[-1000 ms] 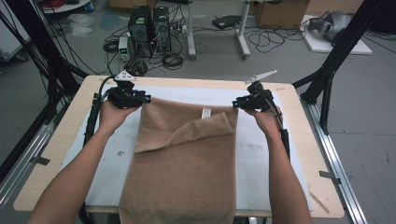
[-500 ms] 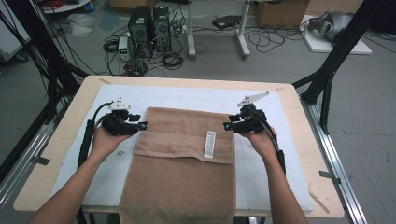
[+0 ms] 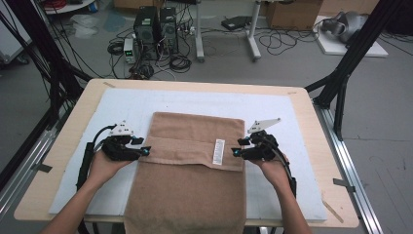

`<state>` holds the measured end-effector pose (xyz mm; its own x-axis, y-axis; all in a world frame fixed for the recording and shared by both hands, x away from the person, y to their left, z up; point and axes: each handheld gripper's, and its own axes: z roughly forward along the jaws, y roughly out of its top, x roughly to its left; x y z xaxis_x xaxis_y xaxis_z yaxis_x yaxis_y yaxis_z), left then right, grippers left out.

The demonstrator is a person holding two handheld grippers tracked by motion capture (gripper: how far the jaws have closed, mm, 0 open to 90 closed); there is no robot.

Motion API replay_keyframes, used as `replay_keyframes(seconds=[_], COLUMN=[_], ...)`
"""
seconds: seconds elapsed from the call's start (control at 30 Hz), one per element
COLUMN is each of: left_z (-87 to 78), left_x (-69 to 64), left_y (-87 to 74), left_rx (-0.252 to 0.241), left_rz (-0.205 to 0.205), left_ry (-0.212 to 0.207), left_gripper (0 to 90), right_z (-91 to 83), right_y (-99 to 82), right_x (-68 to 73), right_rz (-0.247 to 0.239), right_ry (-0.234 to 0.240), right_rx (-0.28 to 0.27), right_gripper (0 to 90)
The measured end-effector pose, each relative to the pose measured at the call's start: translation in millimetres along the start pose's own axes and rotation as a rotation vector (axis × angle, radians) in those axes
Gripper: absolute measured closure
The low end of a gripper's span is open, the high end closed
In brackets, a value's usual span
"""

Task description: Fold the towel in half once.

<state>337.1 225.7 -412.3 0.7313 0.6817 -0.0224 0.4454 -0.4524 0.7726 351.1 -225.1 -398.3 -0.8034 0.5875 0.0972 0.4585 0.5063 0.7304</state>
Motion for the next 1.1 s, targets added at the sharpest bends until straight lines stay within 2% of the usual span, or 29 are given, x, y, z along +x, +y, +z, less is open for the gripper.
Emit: replay_keyframes(seconds=[0.07,0.13,0.3,0.37,0.47,0.7,0.83,1.03,1.1], left_z=[-0.6,2.2,12.1,16.2,17.4,18.8,17.5,11.8,7.9], left_x=[-3.8,-5.7,-6.8,-7.0,-6.6,-8.6,-4.4,-5.3,-4.0], left_y=[-5.2,-9.7,-17.7,-20.4,-22.3,-22.3,-22.5,-20.8,-20.0], left_rx=[-0.007,0.017,0.038,0.05,0.035,0.028,0.021,0.006,-0.013], left_rz=[0.007,0.009,0.008,0.001,-0.005,0.012,-0.016,-0.017,-0.027], left_ry=[-0.009,-0.021,-0.036,-0.044,-0.042,-0.029,-0.056,-0.047,-0.064], left_gripper=[54.9,55.5,61.0,62.5,68.2,78.3,84.9,86.0,86.0], right_z=[3.6,7.0,19.7,25.0,26.8,27.3,27.6,23.4,19.1], right_y=[-5.8,-11.0,-23.7,-27.7,-31.1,-31.0,-28.1,-25.5,-22.5], right_x=[5.0,8.4,16.0,17.8,17.9,14.9,13.0,11.9,12.6], right_rz=[-0.008,-0.012,-0.016,-0.022,-0.017,-0.013,-0.02,-0.021,-0.028], right_ry=[0.007,0.014,0.055,0.055,0.051,0.054,0.067,0.064,0.059], right_rx=[0.017,0.025,0.066,0.087,0.071,0.072,0.082,0.072,0.067], right_gripper=[52.5,54.0,59.1,60.3,64.3,81.7,85.3,86.8,86.8])
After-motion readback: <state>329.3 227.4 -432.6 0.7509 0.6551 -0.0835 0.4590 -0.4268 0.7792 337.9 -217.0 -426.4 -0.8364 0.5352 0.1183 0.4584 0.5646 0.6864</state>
